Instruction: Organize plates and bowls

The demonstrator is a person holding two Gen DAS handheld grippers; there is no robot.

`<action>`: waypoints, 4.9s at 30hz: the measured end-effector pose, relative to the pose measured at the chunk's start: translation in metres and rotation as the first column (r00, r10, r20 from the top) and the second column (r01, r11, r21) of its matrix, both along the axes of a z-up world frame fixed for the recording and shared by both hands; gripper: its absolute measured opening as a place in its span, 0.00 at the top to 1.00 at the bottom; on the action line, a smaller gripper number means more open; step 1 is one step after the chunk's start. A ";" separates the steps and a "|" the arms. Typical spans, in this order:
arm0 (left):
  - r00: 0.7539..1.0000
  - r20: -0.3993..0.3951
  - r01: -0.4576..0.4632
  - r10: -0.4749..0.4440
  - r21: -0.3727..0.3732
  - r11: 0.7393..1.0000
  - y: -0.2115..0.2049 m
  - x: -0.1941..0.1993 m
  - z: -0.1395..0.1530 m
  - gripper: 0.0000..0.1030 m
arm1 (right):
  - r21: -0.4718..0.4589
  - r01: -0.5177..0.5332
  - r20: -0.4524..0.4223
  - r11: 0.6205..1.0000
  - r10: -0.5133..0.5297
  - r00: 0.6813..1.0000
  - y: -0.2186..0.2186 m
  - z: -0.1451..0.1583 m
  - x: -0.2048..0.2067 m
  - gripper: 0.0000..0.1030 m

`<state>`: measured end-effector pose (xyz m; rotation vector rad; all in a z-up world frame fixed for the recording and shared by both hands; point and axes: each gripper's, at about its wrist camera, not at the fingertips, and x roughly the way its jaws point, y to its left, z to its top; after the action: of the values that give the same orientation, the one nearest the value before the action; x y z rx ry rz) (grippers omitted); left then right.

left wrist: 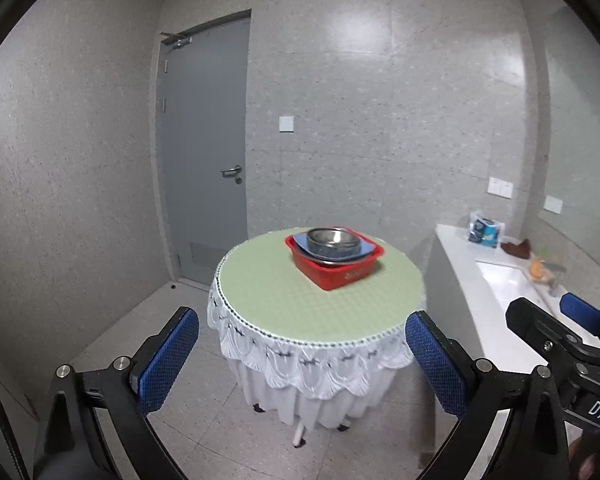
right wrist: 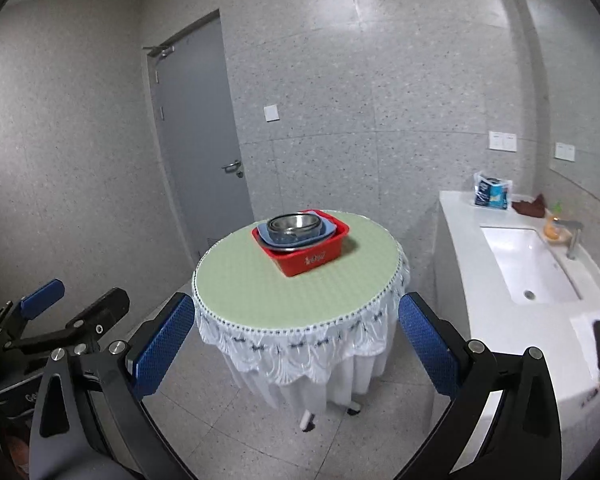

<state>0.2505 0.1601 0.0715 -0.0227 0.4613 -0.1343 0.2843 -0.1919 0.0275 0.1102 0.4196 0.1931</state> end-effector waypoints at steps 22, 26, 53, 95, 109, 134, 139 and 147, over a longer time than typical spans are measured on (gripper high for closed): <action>0.996 0.089 0.002 0.001 -0.030 1.000 -0.034 -0.107 -0.010 0.01 | -0.048 0.033 0.094 0.998 -0.028 0.995 -0.064 -0.003 -0.111 0.00; 0.995 0.103 0.002 0.000 -0.018 1.000 -0.041 -0.115 -0.014 0.01 | -0.044 0.038 0.100 0.998 -0.033 0.994 -0.076 -0.007 -0.118 0.00; 0.992 0.125 0.017 -0.017 0.001 1.000 -0.032 -0.107 -0.026 0.01 | -0.026 0.034 0.112 0.999 -0.031 0.993 -0.086 -0.009 -0.131 0.00; 0.990 0.142 0.023 -0.023 0.005 1.000 -0.026 -0.099 -0.039 0.01 | -0.018 0.040 0.111 0.999 -0.037 0.993 -0.076 -0.008 -0.136 0.00; 0.989 0.148 0.020 -0.021 0.009 1.000 -0.023 -0.097 -0.042 0.01 | -0.018 0.039 0.109 0.999 -0.036 0.993 -0.070 -0.007 -0.138 0.00; 0.989 0.147 0.016 -0.018 0.019 1.000 -0.028 -0.093 -0.040 0.01 | -0.010 0.040 0.094 0.999 -0.039 0.995 -0.059 -0.009 -0.125 0.00; 0.990 0.143 0.017 -0.019 0.017 1.000 -0.029 -0.089 -0.041 0.01 | -0.011 0.041 0.093 0.999 -0.040 0.995 -0.058 -0.009 -0.125 0.00; 0.989 0.144 0.015 -0.018 0.020 1.000 -0.029 -0.079 -0.041 0.01 | -0.009 0.046 0.089 0.999 -0.045 0.995 -0.055 -0.010 -0.117 0.00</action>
<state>0.1712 0.1308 0.0308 0.0091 0.3183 -0.1470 0.1676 -0.2470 0.0172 0.1001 0.3291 0.1499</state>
